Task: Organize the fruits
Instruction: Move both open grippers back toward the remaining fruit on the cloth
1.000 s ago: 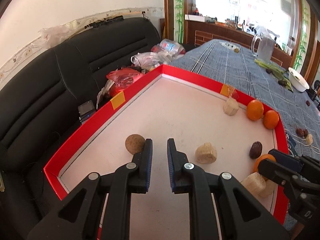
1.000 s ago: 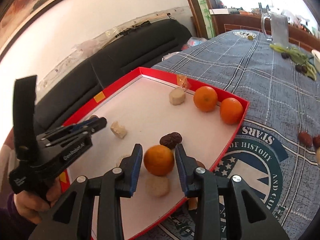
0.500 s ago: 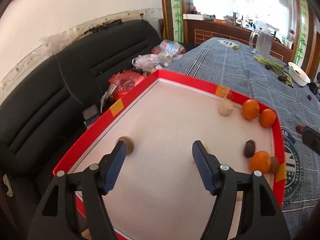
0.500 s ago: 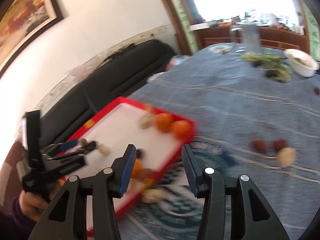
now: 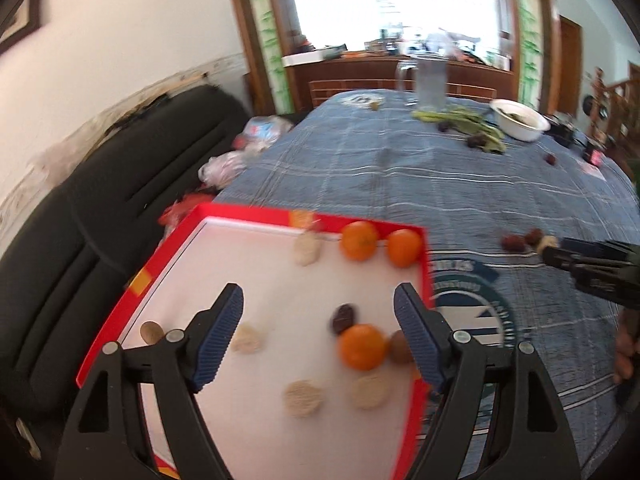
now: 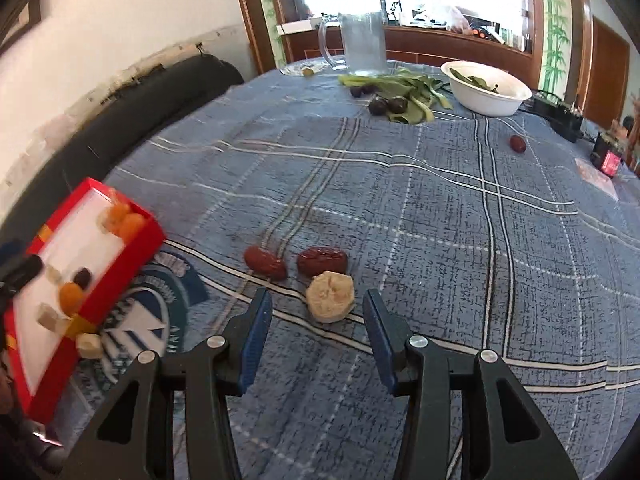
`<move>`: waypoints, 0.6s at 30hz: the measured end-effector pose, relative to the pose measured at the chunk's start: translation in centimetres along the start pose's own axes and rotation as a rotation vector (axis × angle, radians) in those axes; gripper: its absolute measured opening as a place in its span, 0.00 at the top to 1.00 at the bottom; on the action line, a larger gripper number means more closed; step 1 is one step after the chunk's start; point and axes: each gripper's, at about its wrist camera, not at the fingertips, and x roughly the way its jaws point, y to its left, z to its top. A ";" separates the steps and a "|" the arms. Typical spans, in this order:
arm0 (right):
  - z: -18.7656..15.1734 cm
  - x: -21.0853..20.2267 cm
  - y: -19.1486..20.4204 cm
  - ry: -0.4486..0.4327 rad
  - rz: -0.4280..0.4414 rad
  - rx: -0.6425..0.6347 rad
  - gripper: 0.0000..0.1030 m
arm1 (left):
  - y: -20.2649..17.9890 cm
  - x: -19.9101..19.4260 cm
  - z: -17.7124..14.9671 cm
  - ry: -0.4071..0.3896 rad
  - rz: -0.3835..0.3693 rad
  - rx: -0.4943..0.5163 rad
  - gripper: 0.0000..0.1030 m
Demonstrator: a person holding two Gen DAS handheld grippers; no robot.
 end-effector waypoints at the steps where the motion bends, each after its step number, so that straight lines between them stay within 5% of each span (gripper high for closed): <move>1: 0.0 0.1 0.1 -0.003 -0.013 -0.007 0.60 | -0.4 -0.1 0.2 -0.004 -0.009 0.013 0.24; 11: 0.0 0.2 -0.9 -0.002 0.025 0.019 0.61 | 0.6 -0.2 1.3 0.010 0.017 -0.030 0.24; 18: -0.3 -2.2 -1.0 -0.080 0.057 0.027 0.60 | -3.3 -1.9 -2.3 0.083 -0.231 0.145 0.24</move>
